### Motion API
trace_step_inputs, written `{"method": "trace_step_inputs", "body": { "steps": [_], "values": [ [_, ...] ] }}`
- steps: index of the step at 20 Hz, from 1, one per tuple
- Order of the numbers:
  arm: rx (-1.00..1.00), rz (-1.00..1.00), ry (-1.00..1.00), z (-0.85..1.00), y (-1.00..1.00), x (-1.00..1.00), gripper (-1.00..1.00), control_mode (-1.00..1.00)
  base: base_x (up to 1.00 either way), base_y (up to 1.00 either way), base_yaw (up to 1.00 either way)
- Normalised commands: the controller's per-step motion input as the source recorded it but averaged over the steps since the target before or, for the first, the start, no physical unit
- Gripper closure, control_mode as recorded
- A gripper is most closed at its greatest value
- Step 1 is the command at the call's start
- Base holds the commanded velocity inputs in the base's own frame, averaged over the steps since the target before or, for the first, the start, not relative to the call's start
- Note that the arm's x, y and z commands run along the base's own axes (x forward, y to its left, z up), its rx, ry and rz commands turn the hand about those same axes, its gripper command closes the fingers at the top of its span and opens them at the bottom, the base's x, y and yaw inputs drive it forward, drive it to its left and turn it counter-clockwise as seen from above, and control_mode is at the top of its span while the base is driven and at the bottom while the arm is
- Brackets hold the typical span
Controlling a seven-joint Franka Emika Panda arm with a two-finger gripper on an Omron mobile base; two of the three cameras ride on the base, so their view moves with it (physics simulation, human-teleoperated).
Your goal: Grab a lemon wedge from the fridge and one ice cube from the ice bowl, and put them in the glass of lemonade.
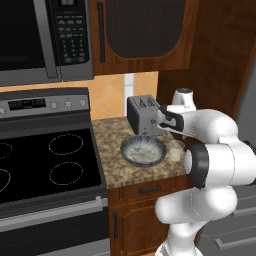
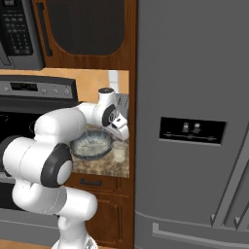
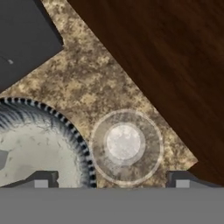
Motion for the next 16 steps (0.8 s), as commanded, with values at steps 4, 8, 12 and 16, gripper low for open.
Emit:
{"method": "trace_step_inputs", "body": {
  "steps": [4, 8, 12, 16],
  "values": [
    [0.0, 0.0, 0.0, 0.07, 0.19, 0.0, -1.0, -1.0, 0.0, 0.0, 0.0],
    [0.0, 0.0, 0.0, 0.0, 0.11, 0.0, -1.0, -1.0, 0.0, 0.0, 0.0],
    [0.0, 0.0, 0.0, 0.0, 0.15, -0.02, -1.0, -1.0, 0.0, 0.0, 0.0],
    [0.03, 0.04, -0.02, 0.03, 0.41, -0.57, -1.0, -1.0, 0.0, 0.0, 0.0]
  ]
}}
